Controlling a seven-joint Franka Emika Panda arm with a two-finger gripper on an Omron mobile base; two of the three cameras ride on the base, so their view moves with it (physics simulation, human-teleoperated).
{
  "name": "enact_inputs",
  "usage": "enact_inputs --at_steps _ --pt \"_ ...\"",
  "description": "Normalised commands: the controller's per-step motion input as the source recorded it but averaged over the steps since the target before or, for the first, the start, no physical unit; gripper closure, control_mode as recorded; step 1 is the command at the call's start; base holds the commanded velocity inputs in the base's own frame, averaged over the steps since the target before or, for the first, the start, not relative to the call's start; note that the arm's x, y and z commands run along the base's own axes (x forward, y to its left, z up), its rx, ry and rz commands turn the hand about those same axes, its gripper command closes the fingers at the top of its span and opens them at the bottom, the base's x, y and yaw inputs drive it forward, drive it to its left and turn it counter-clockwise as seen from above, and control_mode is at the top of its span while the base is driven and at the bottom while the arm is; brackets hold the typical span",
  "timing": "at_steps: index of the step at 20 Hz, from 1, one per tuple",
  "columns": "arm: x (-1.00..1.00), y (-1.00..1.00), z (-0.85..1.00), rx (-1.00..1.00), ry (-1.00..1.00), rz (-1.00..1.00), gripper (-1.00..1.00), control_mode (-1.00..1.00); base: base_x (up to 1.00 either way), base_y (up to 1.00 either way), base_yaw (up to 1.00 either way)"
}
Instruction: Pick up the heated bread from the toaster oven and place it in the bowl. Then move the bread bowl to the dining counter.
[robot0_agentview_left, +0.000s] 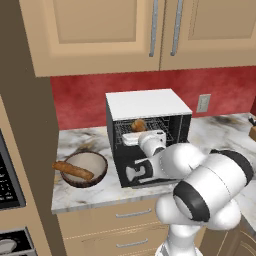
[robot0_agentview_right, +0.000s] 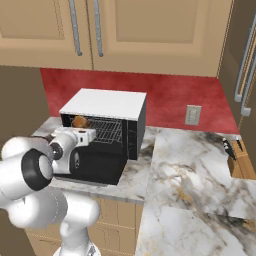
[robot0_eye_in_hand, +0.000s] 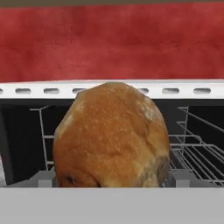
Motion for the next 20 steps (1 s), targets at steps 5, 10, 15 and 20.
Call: enact_inputs --at_steps 5,10,15,20 --pt "-0.73 0.00 0.56 0.00 -0.01 0.00 1.00 -1.00 0.00 0.00 0.00" --pt "-0.92 0.00 0.79 0.00 0.06 0.00 1.00 -1.00 0.00 0.00 0.00" --pt "-0.74 0.00 0.68 0.00 0.32 0.00 1.00 -1.00 0.00 0.00 0.00" --pt "-0.35 0.00 0.53 0.00 0.49 0.01 1.00 -1.00 0.00 0.00 0.00"
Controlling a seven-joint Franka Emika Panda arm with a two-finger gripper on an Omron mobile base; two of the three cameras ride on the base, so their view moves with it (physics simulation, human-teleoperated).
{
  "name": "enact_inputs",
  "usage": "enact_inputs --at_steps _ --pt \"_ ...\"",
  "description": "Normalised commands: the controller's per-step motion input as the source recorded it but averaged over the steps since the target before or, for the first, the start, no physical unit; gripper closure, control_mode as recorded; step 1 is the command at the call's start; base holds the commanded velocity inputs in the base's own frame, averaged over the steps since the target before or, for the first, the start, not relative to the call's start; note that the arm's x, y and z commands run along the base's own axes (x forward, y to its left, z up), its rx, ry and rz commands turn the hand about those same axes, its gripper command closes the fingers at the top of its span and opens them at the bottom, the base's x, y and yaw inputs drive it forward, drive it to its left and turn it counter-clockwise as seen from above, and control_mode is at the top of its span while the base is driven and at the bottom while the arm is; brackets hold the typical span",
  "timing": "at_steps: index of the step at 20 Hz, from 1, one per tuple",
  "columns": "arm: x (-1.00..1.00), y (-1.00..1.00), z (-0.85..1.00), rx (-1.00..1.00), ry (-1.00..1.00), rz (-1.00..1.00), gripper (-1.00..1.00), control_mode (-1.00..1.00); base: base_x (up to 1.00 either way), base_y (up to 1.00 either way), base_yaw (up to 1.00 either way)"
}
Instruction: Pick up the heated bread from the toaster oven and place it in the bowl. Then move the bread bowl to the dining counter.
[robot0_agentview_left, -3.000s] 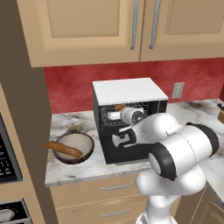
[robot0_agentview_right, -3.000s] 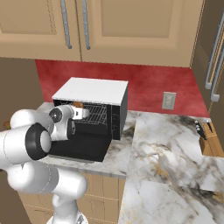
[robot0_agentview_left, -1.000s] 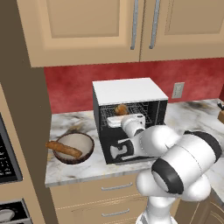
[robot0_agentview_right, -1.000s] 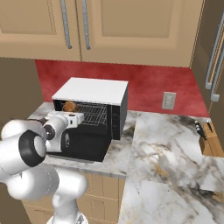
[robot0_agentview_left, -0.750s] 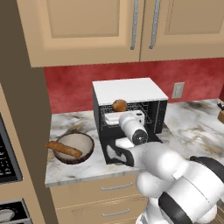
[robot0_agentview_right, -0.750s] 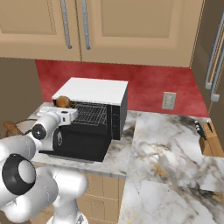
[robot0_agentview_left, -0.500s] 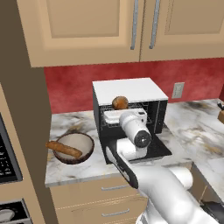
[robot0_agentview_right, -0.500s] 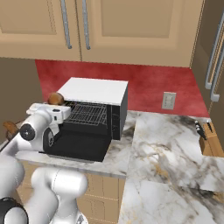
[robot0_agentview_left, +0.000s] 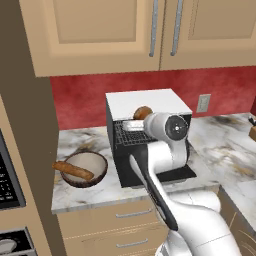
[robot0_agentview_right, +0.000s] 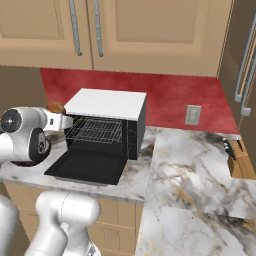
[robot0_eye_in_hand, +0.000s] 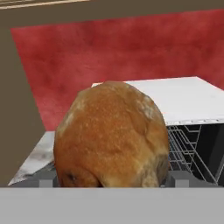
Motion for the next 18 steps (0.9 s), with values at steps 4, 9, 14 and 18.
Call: enact_inputs --at_steps 4,9,14,18 --pt "-0.03 0.11 -0.17 0.00 0.14 0.00 1.00 -1.00 0.00 0.00 0.00" --pt "0.02 0.43 -0.34 -0.01 0.28 0.00 1.00 -1.00 0.00 0.00 0.00" --pt "0.02 0.54 -0.27 0.00 0.43 0.01 1.00 -1.00 0.00 0.00 0.00" --pt "0.09 0.58 -0.39 0.00 0.38 0.01 1.00 -1.00 0.00 0.00 0.00"
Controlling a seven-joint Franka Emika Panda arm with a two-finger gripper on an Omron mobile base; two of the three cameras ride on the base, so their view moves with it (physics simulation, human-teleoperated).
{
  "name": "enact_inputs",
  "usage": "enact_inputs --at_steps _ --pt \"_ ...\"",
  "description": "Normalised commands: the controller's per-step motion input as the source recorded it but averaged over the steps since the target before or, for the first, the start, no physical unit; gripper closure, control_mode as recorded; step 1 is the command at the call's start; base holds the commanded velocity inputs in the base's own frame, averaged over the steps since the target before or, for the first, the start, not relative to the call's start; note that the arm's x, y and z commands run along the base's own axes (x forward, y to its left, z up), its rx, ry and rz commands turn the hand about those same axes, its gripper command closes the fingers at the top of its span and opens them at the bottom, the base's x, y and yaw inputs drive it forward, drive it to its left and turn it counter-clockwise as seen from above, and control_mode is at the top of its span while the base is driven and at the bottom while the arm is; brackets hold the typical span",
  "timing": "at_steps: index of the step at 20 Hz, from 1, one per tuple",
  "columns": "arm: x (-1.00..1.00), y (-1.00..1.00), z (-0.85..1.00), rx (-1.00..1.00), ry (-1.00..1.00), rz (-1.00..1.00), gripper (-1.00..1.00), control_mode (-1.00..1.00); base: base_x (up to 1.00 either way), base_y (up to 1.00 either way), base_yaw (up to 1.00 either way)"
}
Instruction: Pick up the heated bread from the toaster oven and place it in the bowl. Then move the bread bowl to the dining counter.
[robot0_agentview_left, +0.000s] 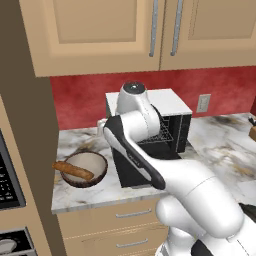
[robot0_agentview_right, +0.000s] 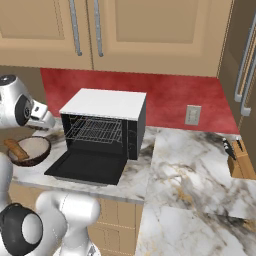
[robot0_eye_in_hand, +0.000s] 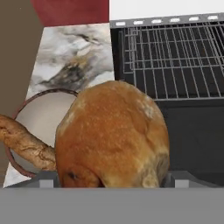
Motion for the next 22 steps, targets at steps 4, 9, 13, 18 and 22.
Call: enact_inputs --at_steps 4,9,13,18,22 --pt "0.00 0.52 -0.69 0.02 0.19 0.05 1.00 -1.00 0.00 0.00 0.00" --pt "0.12 0.47 -0.96 0.12 0.10 0.08 1.00 -1.00 0.00 0.00 0.00" --pt "0.24 0.33 -0.73 0.14 0.03 0.08 1.00 -1.00 0.00 0.00 0.00" --pt "0.27 0.39 -0.64 0.08 0.00 0.04 1.00 -1.00 0.00 0.00 0.00" --pt "0.46 0.48 -0.37 0.00 -0.05 0.00 1.00 -1.00 0.00 0.00 0.00"
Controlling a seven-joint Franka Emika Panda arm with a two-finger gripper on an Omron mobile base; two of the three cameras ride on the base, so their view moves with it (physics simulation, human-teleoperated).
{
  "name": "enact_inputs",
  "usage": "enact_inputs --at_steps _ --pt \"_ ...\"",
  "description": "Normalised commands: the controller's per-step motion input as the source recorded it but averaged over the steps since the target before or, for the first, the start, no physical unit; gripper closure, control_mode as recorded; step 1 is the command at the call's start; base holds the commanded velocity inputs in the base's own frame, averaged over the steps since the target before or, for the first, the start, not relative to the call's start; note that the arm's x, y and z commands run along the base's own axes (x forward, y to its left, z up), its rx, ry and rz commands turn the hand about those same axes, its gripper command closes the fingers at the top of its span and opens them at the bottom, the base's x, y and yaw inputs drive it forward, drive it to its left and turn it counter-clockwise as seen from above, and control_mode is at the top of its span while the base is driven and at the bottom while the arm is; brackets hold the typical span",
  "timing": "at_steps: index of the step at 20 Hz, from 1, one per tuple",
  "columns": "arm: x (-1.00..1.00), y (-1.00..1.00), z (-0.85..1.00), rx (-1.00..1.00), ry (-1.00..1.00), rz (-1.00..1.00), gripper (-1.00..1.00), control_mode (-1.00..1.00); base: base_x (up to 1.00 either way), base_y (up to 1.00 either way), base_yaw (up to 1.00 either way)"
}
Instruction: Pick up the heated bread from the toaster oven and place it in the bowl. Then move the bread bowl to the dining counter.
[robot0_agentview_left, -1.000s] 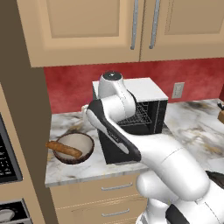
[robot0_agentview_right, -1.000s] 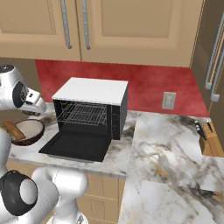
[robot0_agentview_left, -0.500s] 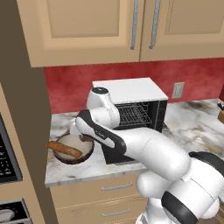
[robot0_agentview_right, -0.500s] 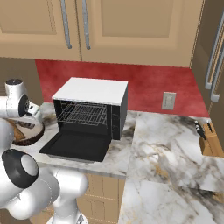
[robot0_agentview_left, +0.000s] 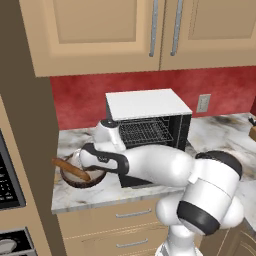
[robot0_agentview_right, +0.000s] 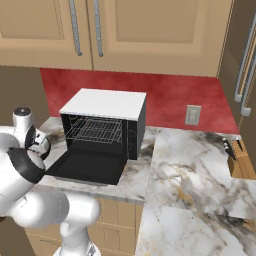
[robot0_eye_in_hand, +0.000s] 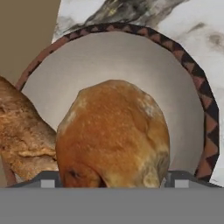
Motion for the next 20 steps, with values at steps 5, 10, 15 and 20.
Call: enact_inputs --at_steps 5,10,15,20 --pt "0.55 0.37 -0.14 0.00 -0.04 -0.01 -1.00 -1.00 0.00 0.00 0.00" --pt "0.06 0.05 0.11 0.00 0.02 -0.09 -1.00 -1.00 0.00 0.00 0.00" --pt "-0.61 -0.02 0.45 0.00 0.00 -0.11 -1.00 -1.00 0.00 0.00 0.00" --pt "-0.58 -0.08 0.42 0.02 0.00 -0.11 -1.00 -1.00 0.00 0.00 0.00"
